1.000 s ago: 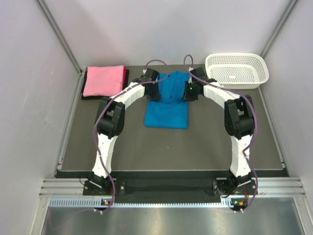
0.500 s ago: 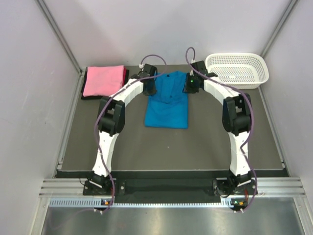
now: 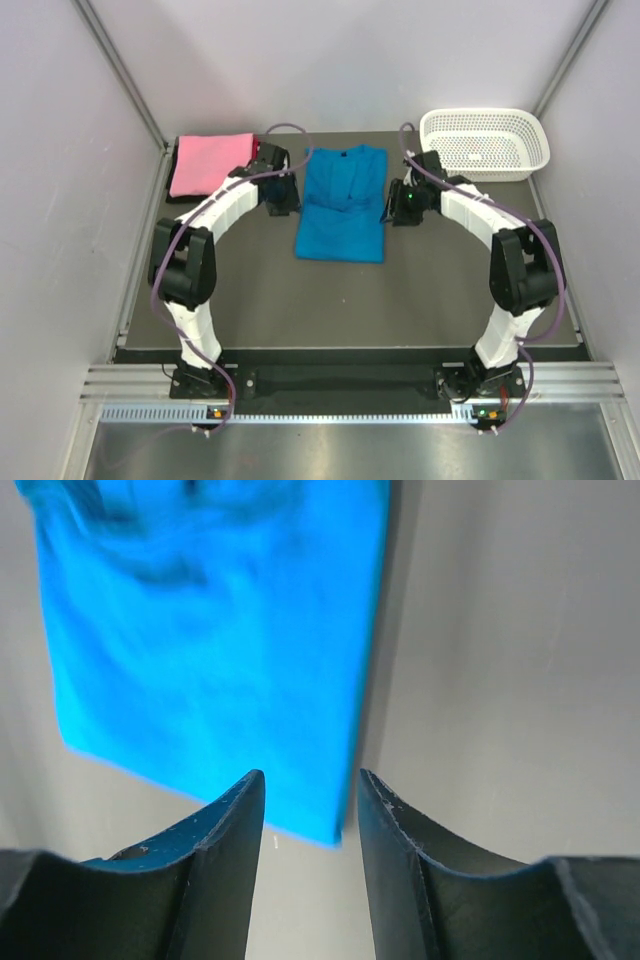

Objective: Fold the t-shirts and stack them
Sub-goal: Fold the tshirt

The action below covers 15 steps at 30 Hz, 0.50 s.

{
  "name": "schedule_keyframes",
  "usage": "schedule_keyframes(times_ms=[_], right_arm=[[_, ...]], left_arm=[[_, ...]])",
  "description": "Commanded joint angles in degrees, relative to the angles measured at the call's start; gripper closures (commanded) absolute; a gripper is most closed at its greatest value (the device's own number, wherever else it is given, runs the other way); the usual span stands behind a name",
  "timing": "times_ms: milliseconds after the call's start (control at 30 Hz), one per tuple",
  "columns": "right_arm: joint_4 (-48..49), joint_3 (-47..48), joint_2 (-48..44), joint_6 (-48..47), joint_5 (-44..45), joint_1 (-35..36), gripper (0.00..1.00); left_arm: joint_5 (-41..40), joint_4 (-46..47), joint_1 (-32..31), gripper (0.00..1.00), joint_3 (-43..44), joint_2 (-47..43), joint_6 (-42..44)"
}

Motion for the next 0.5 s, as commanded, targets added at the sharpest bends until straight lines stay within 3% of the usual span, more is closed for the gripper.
schedule_keyframes(times_ms=[0, 367, 467], right_arm=[[4.81, -4.65, -2.74, -2.04, -6.56, 0.08, 0.57], [8.69, -9.66, 1.21, -4.86, -9.75, -0.01, 0.57], [10.62, -11.77, 1.57, -4.42, -11.50, 0.08, 0.58]], left_arm=[[9.32, 3.82, -0.38, 0.55, -5.76, -1.24, 0.85], [8.88, 3.81, -0.20, 0.53, -7.95, 2.54, 2.00], [7.92, 3.99, -0.20, 0.59, -10.58, 1.76, 1.74]])
